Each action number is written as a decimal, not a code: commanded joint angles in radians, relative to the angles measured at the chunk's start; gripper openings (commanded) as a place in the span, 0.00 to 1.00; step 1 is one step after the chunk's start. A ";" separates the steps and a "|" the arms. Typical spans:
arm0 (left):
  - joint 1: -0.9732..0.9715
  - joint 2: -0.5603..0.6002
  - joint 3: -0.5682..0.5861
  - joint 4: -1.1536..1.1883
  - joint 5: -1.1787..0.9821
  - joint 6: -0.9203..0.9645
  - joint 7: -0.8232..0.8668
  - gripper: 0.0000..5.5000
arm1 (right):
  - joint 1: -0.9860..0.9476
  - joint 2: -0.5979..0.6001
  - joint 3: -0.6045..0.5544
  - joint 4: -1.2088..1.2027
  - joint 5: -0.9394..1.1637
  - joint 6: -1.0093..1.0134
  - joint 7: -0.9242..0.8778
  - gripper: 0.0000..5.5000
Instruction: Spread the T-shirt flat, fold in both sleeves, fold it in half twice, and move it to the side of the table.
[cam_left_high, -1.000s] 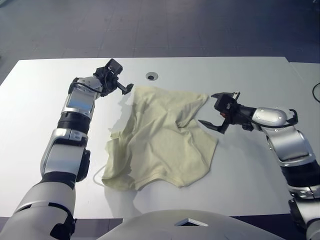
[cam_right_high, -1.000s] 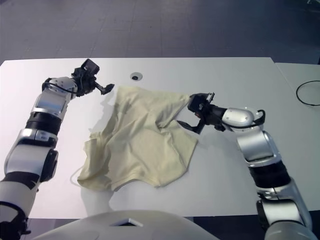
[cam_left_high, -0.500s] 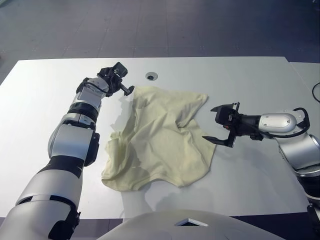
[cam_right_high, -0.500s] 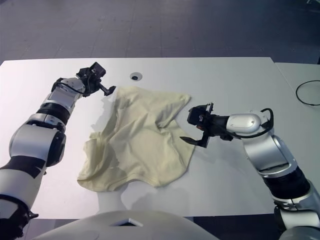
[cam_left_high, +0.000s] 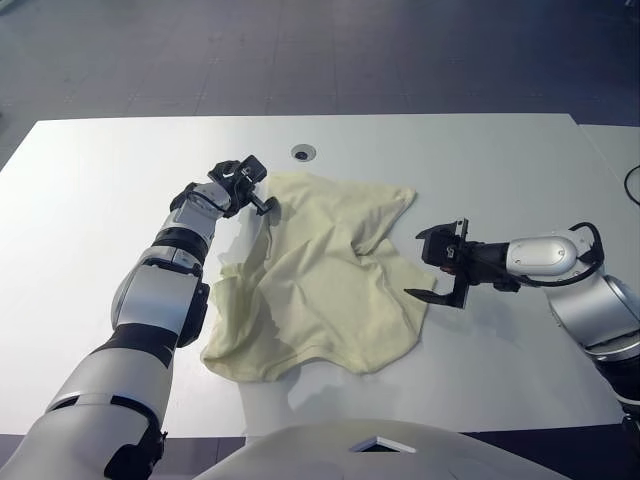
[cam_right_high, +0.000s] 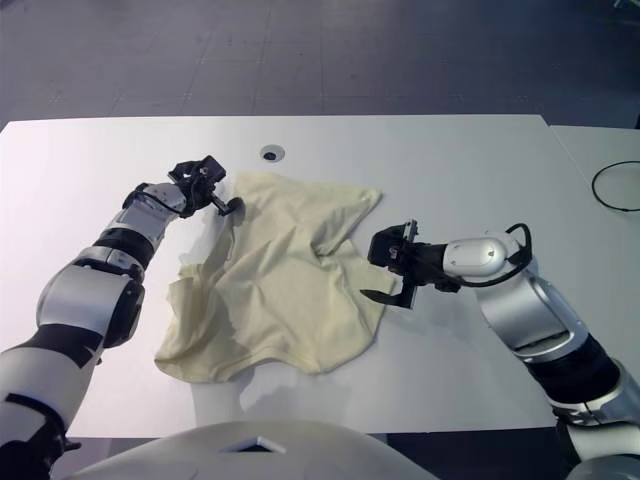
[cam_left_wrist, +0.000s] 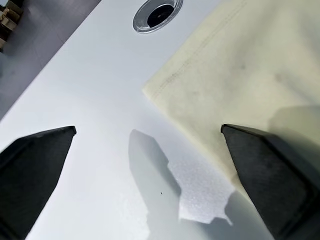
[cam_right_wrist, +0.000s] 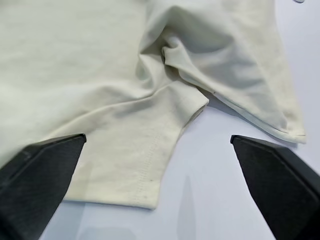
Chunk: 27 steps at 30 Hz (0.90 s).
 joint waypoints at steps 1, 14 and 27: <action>0.079 0.010 -0.046 0.025 0.058 0.031 -0.016 0.98 | 0.035 0.005 0.042 0.043 -0.049 -0.043 -0.030 0.98; 0.107 0.044 -0.052 0.019 0.057 0.045 0.009 0.98 | 0.194 -0.179 0.016 0.015 -0.094 -0.146 0.065 0.98; 0.126 0.046 -0.028 0.011 0.039 0.049 0.016 0.98 | 0.160 -0.174 -0.013 0.027 -0.107 -0.141 0.083 0.98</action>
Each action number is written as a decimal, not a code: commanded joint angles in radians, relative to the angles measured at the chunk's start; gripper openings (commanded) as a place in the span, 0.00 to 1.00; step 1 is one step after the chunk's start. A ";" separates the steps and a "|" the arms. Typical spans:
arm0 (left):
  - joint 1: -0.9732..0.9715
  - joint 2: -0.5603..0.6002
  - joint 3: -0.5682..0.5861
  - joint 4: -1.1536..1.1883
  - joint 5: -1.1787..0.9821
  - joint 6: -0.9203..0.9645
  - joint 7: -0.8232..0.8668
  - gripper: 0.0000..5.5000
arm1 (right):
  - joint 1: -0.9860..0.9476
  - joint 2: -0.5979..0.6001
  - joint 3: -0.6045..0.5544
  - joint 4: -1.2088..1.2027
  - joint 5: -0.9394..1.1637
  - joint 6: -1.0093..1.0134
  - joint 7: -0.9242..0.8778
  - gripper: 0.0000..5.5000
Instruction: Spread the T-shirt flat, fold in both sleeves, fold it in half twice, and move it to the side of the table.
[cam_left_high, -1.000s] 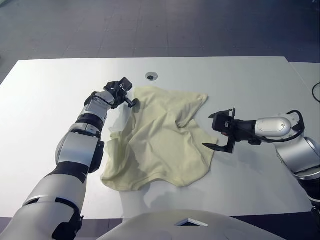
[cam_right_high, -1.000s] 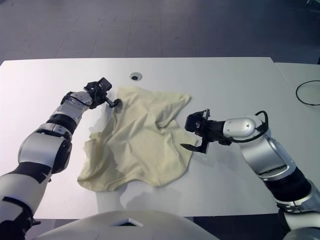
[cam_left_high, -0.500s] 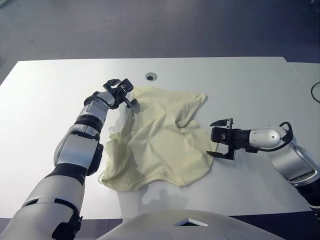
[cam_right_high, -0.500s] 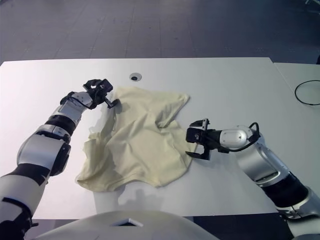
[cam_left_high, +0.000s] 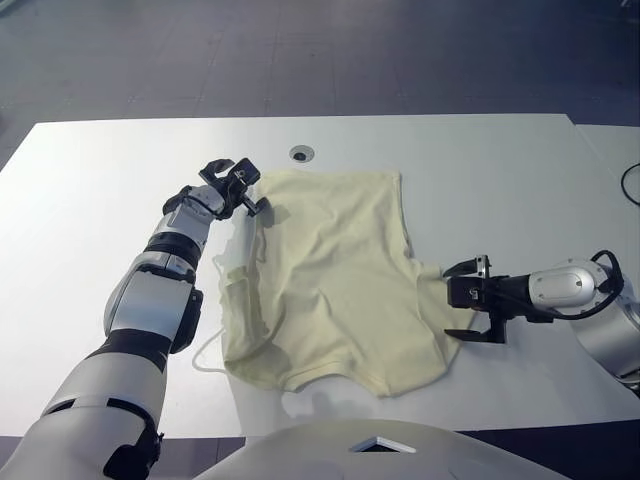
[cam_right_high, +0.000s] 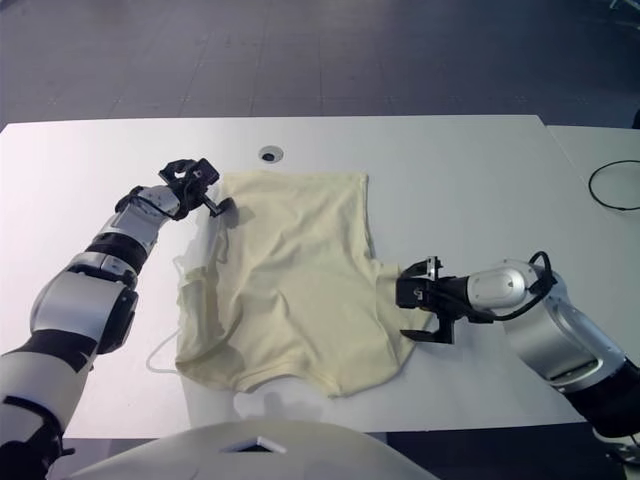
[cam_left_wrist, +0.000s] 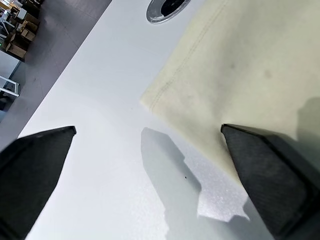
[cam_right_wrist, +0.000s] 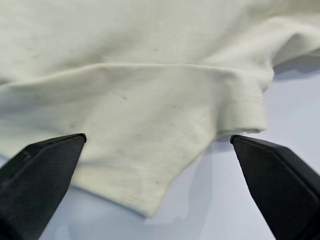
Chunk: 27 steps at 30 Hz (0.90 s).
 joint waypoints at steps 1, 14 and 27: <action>0.078 0.014 0.002 0.041 0.012 0.067 -0.026 0.98 | -0.007 -0.004 -0.007 0.010 -0.007 0.021 0.009 0.98; 0.081 0.171 0.232 -0.418 -0.237 0.216 -0.243 0.98 | -0.145 0.108 -0.238 -0.082 0.207 0.289 -0.033 0.98; 0.907 0.156 0.816 -1.860 -0.867 1.484 -0.330 0.98 | 0.022 0.716 -0.699 -0.377 0.299 0.857 -0.355 0.98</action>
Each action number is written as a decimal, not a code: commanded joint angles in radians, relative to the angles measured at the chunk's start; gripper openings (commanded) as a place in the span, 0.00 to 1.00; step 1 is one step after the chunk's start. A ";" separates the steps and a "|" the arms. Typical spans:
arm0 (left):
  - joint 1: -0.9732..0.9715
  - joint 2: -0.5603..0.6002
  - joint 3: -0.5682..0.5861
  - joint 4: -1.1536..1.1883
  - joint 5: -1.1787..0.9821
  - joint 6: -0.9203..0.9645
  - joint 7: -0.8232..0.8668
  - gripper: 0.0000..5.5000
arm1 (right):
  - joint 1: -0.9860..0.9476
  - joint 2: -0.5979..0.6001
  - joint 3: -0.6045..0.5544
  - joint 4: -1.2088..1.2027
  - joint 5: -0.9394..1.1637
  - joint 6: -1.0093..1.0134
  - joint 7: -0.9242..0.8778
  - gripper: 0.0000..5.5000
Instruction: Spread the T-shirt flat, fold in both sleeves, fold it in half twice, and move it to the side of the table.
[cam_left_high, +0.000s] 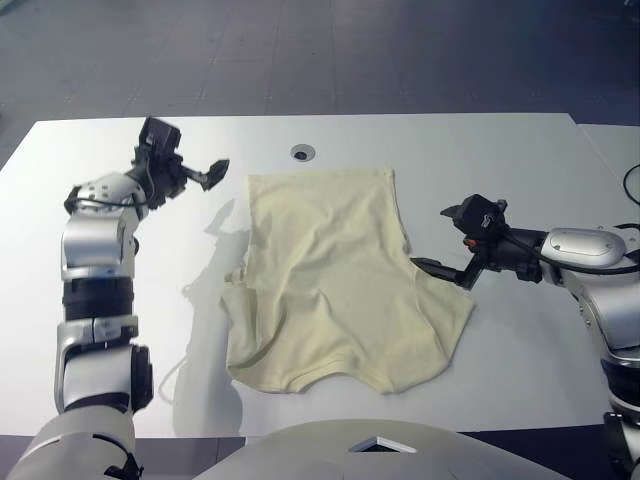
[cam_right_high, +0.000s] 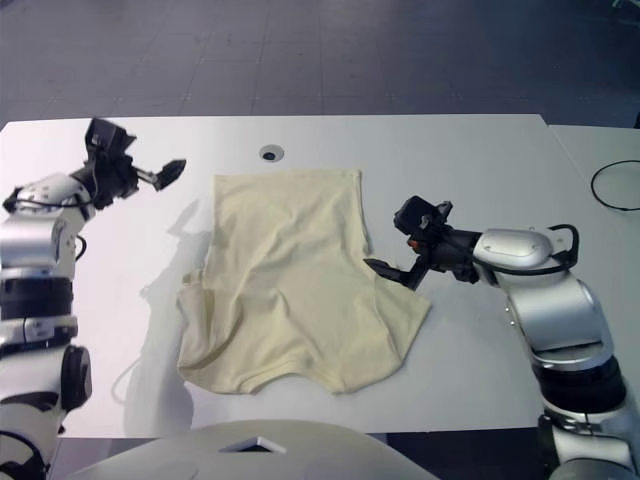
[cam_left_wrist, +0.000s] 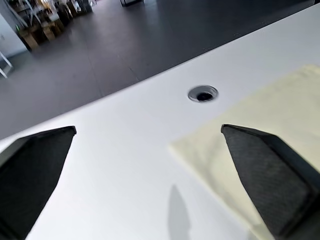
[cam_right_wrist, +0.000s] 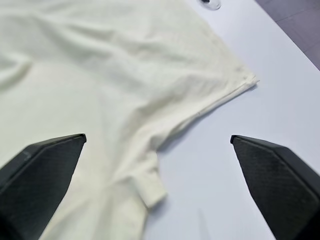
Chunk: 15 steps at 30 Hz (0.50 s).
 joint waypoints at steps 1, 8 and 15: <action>0.476 0.031 0.385 -0.669 -0.442 0.769 -0.143 0.98 | 0.151 0.398 -0.389 -0.250 0.026 0.401 -0.183 0.98; 0.541 0.240 0.402 -0.538 -0.563 0.925 -0.286 0.98 | 0.177 0.496 -0.474 -0.301 0.006 0.504 -0.241 0.98; 0.580 0.198 0.302 -0.620 -0.595 0.953 -0.197 0.98 | 0.153 0.537 -0.476 -0.331 0.044 0.567 -0.308 0.98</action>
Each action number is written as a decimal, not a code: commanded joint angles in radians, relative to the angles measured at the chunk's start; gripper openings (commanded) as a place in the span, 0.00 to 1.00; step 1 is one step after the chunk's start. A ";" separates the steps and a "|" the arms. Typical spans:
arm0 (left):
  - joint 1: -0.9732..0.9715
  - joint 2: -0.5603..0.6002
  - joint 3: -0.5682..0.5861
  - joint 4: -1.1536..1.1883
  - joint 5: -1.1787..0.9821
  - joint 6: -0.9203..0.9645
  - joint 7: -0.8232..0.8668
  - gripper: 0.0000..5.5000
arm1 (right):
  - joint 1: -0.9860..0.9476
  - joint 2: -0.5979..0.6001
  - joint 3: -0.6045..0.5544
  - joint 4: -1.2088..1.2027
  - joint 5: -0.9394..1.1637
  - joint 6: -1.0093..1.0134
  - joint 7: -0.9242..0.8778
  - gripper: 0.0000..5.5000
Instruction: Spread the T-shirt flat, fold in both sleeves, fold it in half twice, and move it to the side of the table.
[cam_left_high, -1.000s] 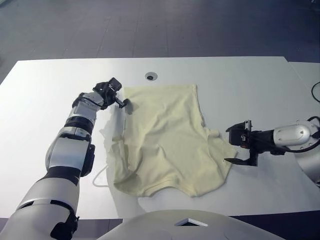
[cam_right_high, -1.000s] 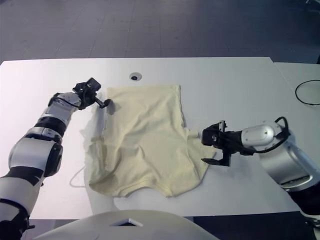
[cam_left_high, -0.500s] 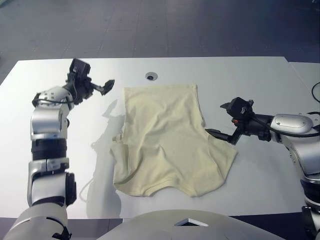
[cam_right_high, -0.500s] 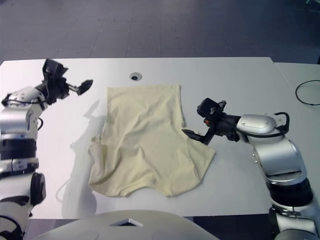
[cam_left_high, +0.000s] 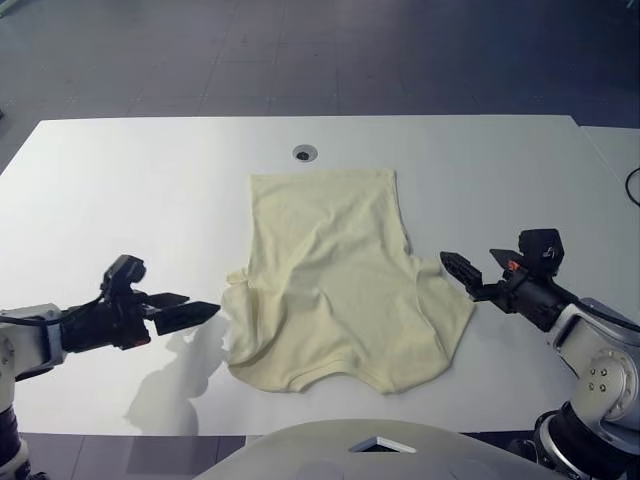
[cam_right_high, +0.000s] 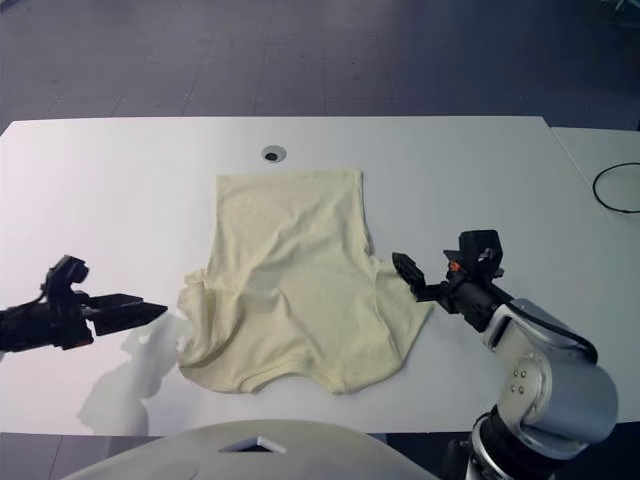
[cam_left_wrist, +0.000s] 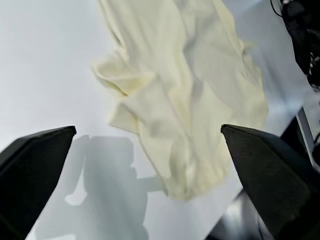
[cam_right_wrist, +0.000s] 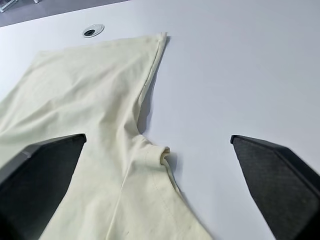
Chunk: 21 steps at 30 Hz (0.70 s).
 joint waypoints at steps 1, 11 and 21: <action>0.033 -0.067 -0.063 -0.045 0.020 -0.003 0.104 0.98 | -0.020 0.010 0.011 -0.010 0.023 0.025 -0.037 0.98; 0.034 -0.292 -0.067 -0.056 0.034 0.042 0.299 0.90 | -0.035 -0.006 0.025 0.010 0.071 0.023 -0.073 0.98; 0.038 -0.356 -0.056 -0.032 0.054 0.062 0.412 0.55 | -0.033 -0.021 0.045 0.014 0.109 0.022 -0.097 0.98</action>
